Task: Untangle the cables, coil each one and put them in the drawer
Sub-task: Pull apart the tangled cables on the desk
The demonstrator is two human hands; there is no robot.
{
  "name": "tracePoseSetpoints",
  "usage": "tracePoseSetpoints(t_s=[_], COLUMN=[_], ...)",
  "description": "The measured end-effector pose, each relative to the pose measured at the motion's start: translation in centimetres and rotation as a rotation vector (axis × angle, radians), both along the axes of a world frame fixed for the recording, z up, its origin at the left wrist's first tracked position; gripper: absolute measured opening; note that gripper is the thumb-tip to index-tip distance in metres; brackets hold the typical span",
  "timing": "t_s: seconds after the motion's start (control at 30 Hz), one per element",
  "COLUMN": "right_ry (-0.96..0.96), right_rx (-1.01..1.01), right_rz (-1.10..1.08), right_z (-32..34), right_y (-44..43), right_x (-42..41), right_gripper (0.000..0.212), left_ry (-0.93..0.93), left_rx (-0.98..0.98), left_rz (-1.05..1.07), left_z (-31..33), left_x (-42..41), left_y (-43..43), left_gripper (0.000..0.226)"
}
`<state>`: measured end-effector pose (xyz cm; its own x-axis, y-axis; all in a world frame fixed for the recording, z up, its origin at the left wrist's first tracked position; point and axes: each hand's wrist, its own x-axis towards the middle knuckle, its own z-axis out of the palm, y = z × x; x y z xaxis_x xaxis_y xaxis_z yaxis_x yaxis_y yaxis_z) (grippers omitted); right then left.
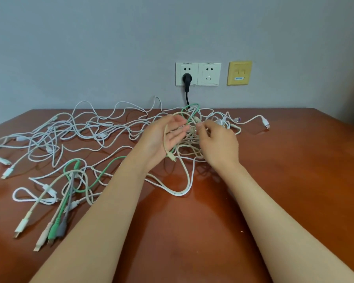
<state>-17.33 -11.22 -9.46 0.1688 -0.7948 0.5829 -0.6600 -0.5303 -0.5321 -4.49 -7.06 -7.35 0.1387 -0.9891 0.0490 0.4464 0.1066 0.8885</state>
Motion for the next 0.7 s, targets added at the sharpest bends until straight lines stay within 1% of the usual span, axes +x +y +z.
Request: tracePoseSetpoints(t_s=[0.1, 0.2, 0.27, 0.4, 0.47, 0.53, 0.6, 0.7], right_ry=[0.086, 0.092, 0.147, 0.435, 0.501, 0.474, 0.398, 0.294], right_rx=[-0.127, -0.232, -0.268, -0.197, -0.168, -0.139, -0.138, -0.159], right_rz=[0.011, 0.05, 0.063, 0.143, 0.196, 0.238, 0.265, 0.285], right_z=[-0.2, -0.7, -0.9, -0.6, -0.4, -0.3, -0.4, -0.7], right_y=[0.5, 0.7, 0.5, 0.9, 1.2, 1.5, 1.7, 1.8], right_x=[0.6, 1.3, 1.5, 1.7, 2.0, 2.2, 2.3, 2.2], right_gripper=[0.032, 0.037, 0.038, 0.033, 0.039, 0.04, 0.039, 0.025], left_ry=[0.063, 0.064, 0.056, 0.105, 0.173, 0.279, 0.364, 0.394], left_rx=[0.003, -0.016, -0.016, -0.001, -0.016, -0.047, -0.073, -0.084], left_rz=[-0.042, -0.071, -0.062, 0.005, 0.054, 0.096, 0.129, 0.177], left_z=[-0.1, -0.3, -0.4, -0.3, -0.2, 0.0, 0.2, 0.4], left_x=[0.1, -0.2, -0.3, 0.0, 0.3, 0.9, 1.4, 1.5], left_y=[0.0, -0.1, -0.1, -0.4, -0.5, -0.5, -0.5, -0.3], left_gripper=[0.027, 0.025, 0.025, 0.029, 0.031, 0.031, 0.03, 0.03])
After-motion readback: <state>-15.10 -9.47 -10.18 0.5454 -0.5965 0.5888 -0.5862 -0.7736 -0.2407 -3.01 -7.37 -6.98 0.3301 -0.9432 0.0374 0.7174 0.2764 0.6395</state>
